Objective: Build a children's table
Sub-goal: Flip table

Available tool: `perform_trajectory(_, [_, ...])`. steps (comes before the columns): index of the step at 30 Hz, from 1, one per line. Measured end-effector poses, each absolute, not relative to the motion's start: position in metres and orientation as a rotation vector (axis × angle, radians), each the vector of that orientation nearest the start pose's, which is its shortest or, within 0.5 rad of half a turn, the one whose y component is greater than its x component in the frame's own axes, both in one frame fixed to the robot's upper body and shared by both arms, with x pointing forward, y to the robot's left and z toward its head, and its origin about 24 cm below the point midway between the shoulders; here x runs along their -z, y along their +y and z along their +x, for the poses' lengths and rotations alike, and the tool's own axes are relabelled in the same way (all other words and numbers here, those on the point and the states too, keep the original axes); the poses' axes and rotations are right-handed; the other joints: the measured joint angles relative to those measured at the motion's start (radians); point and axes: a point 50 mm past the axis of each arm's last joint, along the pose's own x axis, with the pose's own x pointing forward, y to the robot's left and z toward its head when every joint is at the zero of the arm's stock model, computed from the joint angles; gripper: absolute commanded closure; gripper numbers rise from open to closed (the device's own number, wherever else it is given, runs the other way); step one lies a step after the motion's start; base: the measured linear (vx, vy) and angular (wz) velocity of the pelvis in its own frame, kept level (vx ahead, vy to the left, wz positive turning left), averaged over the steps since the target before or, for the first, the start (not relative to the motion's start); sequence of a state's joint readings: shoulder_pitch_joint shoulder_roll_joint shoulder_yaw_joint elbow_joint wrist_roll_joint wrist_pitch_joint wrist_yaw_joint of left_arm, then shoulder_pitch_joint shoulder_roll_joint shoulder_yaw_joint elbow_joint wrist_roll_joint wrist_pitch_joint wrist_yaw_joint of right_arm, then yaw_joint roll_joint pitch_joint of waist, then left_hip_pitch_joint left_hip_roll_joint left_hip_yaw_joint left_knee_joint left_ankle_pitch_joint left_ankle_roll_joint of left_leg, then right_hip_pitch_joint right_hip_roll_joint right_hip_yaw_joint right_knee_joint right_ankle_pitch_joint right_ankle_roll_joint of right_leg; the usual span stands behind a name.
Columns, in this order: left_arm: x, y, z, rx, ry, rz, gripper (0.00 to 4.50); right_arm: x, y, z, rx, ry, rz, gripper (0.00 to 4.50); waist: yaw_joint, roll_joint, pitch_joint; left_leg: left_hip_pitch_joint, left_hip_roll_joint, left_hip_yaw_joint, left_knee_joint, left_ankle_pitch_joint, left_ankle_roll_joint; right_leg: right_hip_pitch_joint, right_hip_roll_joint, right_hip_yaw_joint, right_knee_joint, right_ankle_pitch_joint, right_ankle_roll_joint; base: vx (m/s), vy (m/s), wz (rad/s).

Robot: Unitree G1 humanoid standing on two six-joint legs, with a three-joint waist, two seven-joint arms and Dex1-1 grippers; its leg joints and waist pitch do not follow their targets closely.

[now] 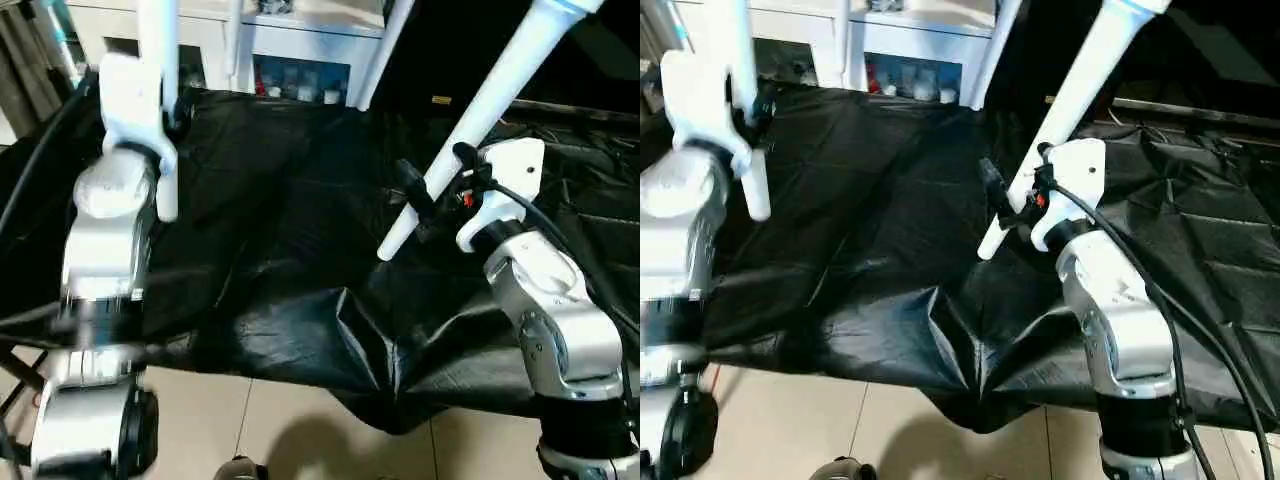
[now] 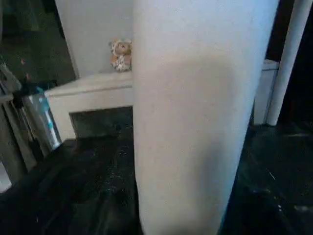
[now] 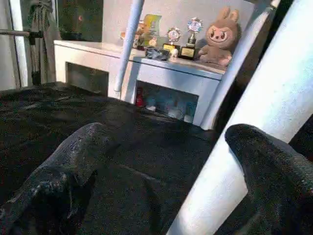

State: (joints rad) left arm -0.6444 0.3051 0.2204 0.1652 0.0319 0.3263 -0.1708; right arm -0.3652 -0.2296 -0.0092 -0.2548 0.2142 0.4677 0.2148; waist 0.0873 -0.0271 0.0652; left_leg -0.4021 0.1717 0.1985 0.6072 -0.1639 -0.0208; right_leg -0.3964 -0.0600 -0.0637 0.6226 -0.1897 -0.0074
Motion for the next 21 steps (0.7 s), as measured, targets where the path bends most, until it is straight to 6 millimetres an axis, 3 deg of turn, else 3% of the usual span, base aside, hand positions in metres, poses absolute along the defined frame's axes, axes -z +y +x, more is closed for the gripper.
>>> perform_trajectory(5, [-0.165, 0.217, 0.341, -0.022, -0.113, 0.168, 2.81, -0.154, -0.143, 0.296, -0.359, -0.101, -0.082, 0.0, -0.006, -0.001, -0.001, 0.0, 0.0, 0.001, 0.0, 0.0, 0.0, 0.003, 0.0, 0.0, -0.006, 0.002, 0.0, 0.0, 0.0, 0.0])
perform_trajectory(9, [-0.151, 0.221, 0.336, -0.024, -0.071, 0.137, 2.82, -0.141, -0.146, 0.294, -0.352, -0.028, -0.08, 0.0, -0.006, -0.01, 0.0, 0.0, 0.0, 0.001, -0.001, 0.0, 0.0, 0.002, 0.001, 0.0, -0.008, 0.001, 0.004, 0.0, 0.0, 0.0])
perform_trajectory(16, [-0.151, 0.225, 0.334, -0.01, -0.08, 0.133, 2.82, -0.136, -0.146, 0.291, -0.367, 0.042, -0.077, 0.0, -0.016, -0.027, -0.003, 0.0, 0.0, 0.002, -0.003, 0.0, 0.0, 0.002, 0.001, 0.001, -0.01, 0.002, 0.002, 0.0, 0.0, 0.0])
perform_trajectory(18, [-0.151, 0.228, 0.333, -0.012, -0.084, 0.133, 2.26, -0.137, -0.145, 0.29, -0.374, 0.041, -0.077, 0.0, -0.022, -0.031, -0.004, 0.0, 0.0, 0.002, -0.004, 0.0, 0.0, 0.002, 0.001, 0.001, -0.01, 0.002, 0.002, 0.0, 0.0, 0.0])
perform_trajectory(21, [-0.145, 0.232, 0.328, -0.003, -0.07, 0.143, 2.06, -0.137, -0.145, 0.29, -0.386, 0.052, -0.076, 0.0, -0.033, -0.031, -0.005, 0.0, 0.0, 0.002, -0.004, 0.0, 0.0, 0.002, 0.001, 0.001, -0.01, 0.002, 0.002, 0.0, 0.0, 0.0])
